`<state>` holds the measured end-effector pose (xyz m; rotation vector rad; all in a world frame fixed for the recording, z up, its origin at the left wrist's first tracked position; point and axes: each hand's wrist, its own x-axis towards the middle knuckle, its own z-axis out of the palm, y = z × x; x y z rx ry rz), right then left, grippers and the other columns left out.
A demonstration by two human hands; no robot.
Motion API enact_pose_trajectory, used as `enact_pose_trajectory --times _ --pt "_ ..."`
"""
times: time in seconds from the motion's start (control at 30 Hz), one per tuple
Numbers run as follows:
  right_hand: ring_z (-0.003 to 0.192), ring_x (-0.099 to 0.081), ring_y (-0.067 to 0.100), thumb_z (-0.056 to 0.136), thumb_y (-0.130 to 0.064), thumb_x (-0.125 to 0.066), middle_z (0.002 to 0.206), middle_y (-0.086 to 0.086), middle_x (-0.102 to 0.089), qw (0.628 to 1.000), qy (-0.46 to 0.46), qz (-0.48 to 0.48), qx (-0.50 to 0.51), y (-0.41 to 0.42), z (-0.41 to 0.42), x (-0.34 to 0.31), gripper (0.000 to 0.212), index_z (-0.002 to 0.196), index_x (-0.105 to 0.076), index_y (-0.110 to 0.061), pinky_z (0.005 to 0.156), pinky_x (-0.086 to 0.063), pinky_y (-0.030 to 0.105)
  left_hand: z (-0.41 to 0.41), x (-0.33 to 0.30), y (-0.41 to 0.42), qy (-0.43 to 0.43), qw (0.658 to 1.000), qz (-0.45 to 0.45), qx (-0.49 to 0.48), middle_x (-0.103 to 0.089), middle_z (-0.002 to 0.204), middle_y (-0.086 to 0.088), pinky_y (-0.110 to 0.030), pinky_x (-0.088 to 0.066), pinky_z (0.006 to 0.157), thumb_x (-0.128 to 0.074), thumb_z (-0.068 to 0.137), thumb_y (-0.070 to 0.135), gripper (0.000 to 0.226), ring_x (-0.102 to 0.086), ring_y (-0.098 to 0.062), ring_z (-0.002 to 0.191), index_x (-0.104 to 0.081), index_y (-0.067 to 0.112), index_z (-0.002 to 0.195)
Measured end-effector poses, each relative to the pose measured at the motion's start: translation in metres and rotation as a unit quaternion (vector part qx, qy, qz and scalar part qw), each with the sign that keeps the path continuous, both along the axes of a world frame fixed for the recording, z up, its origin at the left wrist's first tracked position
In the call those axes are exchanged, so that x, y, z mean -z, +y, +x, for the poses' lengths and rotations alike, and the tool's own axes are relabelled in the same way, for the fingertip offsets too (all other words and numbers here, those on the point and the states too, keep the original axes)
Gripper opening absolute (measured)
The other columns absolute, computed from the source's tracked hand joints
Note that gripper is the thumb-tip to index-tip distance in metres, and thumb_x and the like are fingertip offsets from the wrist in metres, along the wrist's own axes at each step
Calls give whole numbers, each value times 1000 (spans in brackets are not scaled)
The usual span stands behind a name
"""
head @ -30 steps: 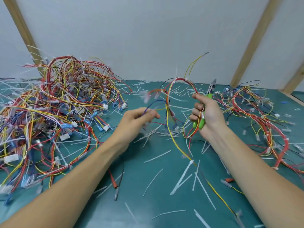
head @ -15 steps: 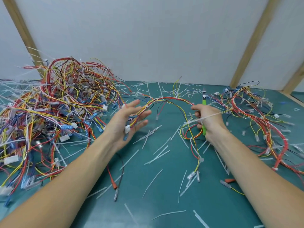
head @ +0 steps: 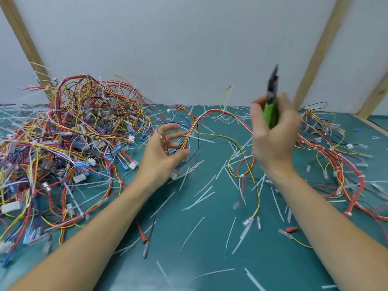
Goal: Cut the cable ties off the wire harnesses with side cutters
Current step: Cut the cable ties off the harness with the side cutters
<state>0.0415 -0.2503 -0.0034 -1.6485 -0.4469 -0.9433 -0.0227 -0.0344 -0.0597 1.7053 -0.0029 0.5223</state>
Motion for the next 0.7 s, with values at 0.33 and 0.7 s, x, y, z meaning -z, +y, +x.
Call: enact_pose_trajectory --times 0.33,0.7 --pt "66 -55 12 84 -25 -70 73 -16 -60 948 30 -304 -85 27 -20 29 12 94 -63 -27 64 -51 38 0 3 -3 25 998 57 -25 -77 89 8 -17 -48 67 -69 85 -2 26 -61 -2 71 -63 17 102" --pt "57 -38 9 89 -33 -76 57 -11 -47 956 173 -196 -136 19 -3 33 11 86 -71 -24 57 -33 28 -6 -8 1 110 987 -84 85 -65 71 1 -17 -43 57 -61 98 15 15 -50 -9 55 -74 10 101"
